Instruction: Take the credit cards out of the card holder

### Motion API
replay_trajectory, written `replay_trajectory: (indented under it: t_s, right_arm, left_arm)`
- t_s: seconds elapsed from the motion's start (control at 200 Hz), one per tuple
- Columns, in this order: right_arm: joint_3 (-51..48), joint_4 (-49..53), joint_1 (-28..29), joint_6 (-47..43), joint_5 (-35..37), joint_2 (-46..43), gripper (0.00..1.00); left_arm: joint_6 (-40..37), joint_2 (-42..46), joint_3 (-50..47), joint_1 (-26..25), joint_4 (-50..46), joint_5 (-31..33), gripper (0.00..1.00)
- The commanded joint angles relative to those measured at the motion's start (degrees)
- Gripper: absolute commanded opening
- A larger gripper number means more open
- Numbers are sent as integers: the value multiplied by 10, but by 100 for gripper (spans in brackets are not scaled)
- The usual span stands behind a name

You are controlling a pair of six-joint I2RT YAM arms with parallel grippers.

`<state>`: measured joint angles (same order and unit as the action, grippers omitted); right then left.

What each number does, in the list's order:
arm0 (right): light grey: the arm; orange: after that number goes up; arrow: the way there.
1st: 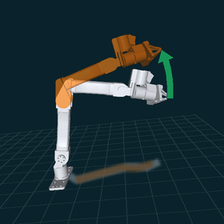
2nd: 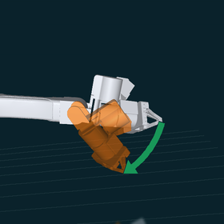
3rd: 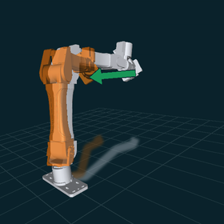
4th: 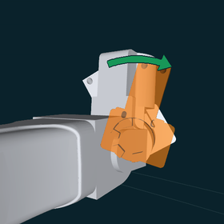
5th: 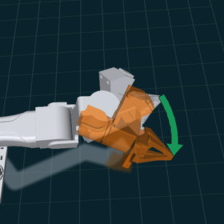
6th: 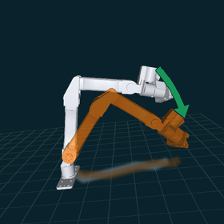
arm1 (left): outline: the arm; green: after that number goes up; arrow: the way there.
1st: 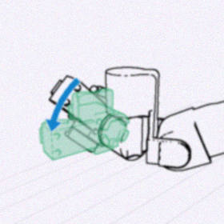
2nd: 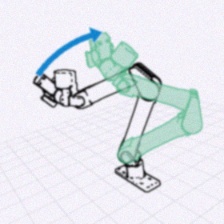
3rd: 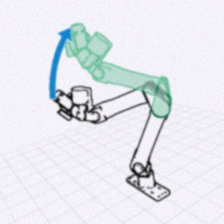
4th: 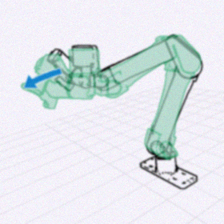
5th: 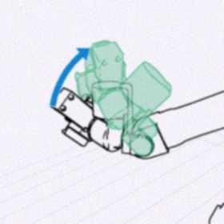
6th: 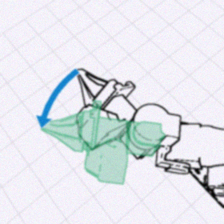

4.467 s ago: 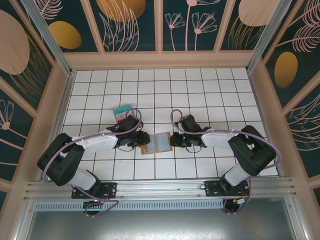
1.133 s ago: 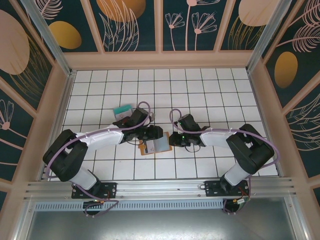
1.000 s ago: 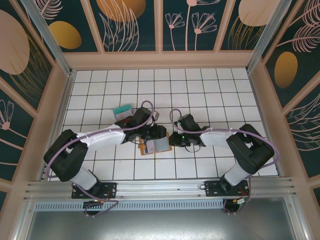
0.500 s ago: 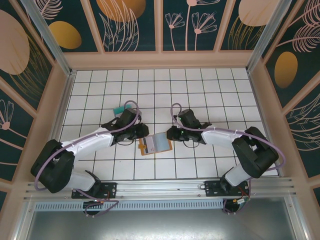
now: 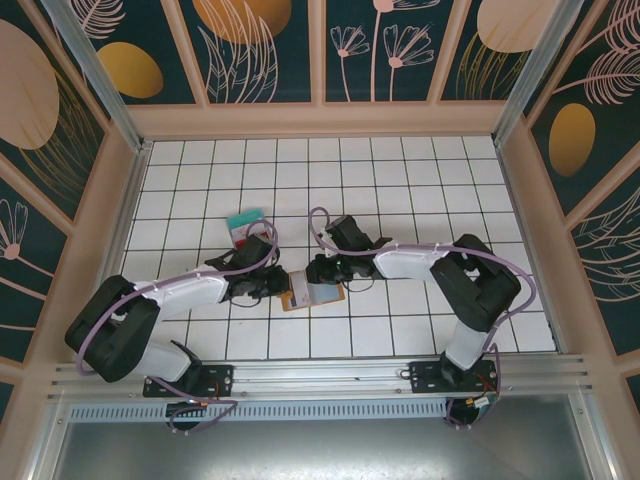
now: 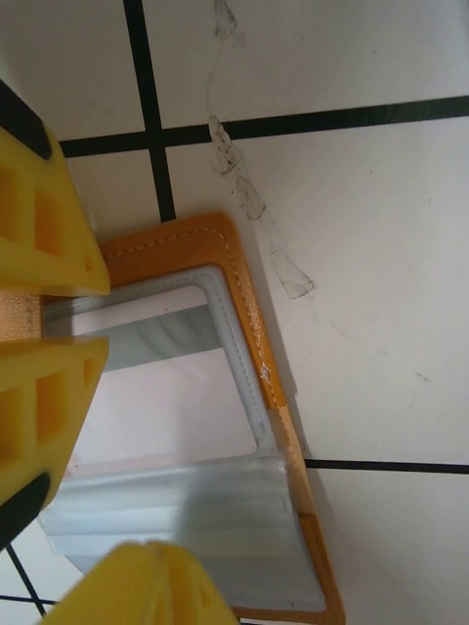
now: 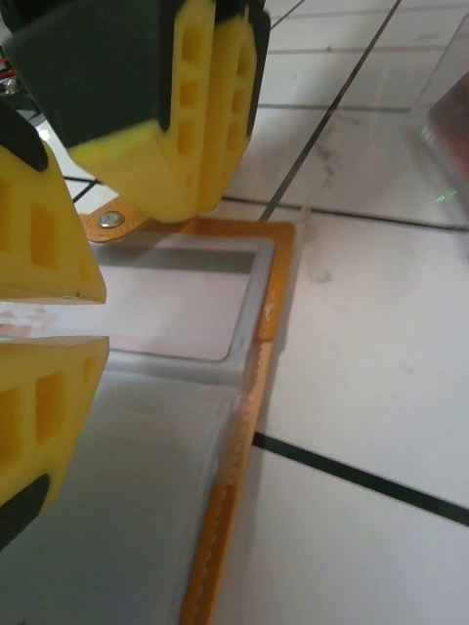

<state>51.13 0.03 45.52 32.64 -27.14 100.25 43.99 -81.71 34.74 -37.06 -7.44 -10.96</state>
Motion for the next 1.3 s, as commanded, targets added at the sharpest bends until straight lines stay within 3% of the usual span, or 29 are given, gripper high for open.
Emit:
replay_trajectory:
  t_s: [0.0, 0.606, 1.061, 1.201, 1.296]
  right_arm:
    - [15, 14, 6, -8, -15, 10, 17]
    - [9, 14, 10, -4, -20, 28, 21]
    - [11, 10, 10, -8, -34, 41, 18]
    - [9, 13, 10, -9, -29, 37, 3]
    - [2, 14, 8, -8, -20, 27, 0]
  left_arm:
    - [7, -5, -6, 1, 35, -25, 19]
    - [18, -50, -17, 0, 54, -49, 17]
    - [24, -50, -16, -1, 68, -59, 17]
    - [21, -55, -13, -1, 65, -58, 16]
    - [17, -53, -13, -1, 56, -48, 15]
